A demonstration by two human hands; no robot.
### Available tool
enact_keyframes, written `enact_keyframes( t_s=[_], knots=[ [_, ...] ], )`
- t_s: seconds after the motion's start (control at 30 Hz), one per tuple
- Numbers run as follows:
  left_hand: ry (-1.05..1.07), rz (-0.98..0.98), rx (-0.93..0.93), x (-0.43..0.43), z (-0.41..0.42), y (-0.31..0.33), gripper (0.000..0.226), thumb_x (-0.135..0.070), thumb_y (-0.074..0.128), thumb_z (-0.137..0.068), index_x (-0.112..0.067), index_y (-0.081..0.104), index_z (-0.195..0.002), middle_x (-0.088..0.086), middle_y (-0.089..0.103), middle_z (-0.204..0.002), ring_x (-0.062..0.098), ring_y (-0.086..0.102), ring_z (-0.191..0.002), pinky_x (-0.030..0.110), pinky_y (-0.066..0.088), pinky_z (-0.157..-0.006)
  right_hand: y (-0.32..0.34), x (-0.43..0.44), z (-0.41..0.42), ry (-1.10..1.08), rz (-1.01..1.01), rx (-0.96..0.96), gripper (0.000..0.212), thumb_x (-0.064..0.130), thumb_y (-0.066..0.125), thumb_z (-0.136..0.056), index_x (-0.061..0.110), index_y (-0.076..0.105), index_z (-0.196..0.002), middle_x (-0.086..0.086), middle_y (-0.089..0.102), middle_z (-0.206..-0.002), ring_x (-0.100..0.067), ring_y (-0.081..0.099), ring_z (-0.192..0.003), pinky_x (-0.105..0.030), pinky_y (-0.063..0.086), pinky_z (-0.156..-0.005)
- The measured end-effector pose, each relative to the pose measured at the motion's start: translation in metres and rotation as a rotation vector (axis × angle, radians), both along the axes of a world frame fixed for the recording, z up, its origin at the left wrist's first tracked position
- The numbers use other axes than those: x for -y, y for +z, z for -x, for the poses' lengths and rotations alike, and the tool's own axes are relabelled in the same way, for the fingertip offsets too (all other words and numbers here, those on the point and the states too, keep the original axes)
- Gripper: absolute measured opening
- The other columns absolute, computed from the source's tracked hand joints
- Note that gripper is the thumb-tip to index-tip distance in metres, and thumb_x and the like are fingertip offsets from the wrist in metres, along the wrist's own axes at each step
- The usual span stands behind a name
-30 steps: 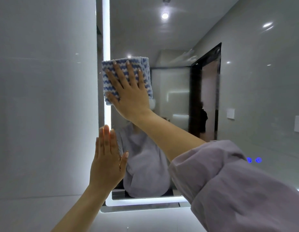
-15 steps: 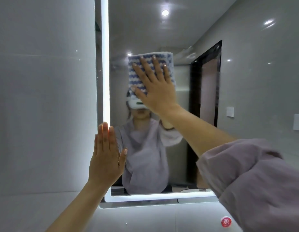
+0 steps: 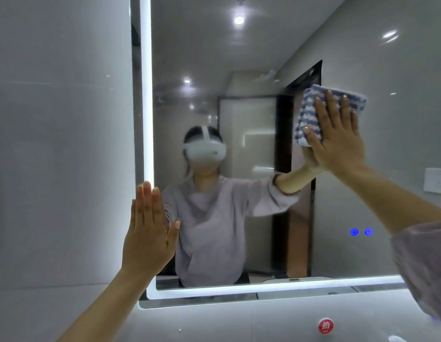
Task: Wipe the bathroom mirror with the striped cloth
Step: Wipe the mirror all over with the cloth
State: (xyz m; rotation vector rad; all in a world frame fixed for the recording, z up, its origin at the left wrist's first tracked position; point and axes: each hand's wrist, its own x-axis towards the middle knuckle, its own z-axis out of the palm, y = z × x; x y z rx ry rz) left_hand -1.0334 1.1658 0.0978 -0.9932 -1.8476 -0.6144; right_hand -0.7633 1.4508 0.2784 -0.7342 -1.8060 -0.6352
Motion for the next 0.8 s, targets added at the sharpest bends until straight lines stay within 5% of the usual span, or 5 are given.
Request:
enact_keyframes(
  t_s=[0.43, 0.8],
  knots=[
    [0.017, -0.001, 0.012, 0.001, -0.003, 0.000, 0.077, -0.049, 0.023, -0.094, 0.004, 0.007, -0.149, 0.019, -0.001, -0.159, 0.033, -0.001, -0.148, 0.042, 0.010, -0.121, 0.003, -0.009, 0.004, 0.039, 0.150, -0.266, 0.067, 0.060, 0.012, -0.094, 0.031, 0.000, -0.153, 0.002, 0.003, -0.162, -0.025, -0.001, -0.149, -0.048, 0.003, -0.120],
    [0.035, -0.004, 0.002, 0.001, -0.005, 0.001, 0.077, -0.049, 0.023, -0.094, 0.004, 0.011, -0.148, 0.020, 0.002, -0.159, 0.034, 0.002, -0.148, 0.037, 0.004, -0.121, 0.065, 0.085, 0.096, 0.141, -0.029, -0.064, 0.072, 0.062, 0.011, -0.093, 0.025, 0.000, -0.153, -0.006, -0.004, -0.162, -0.033, -0.009, -0.147, -0.048, -0.011, -0.116]
  ],
)
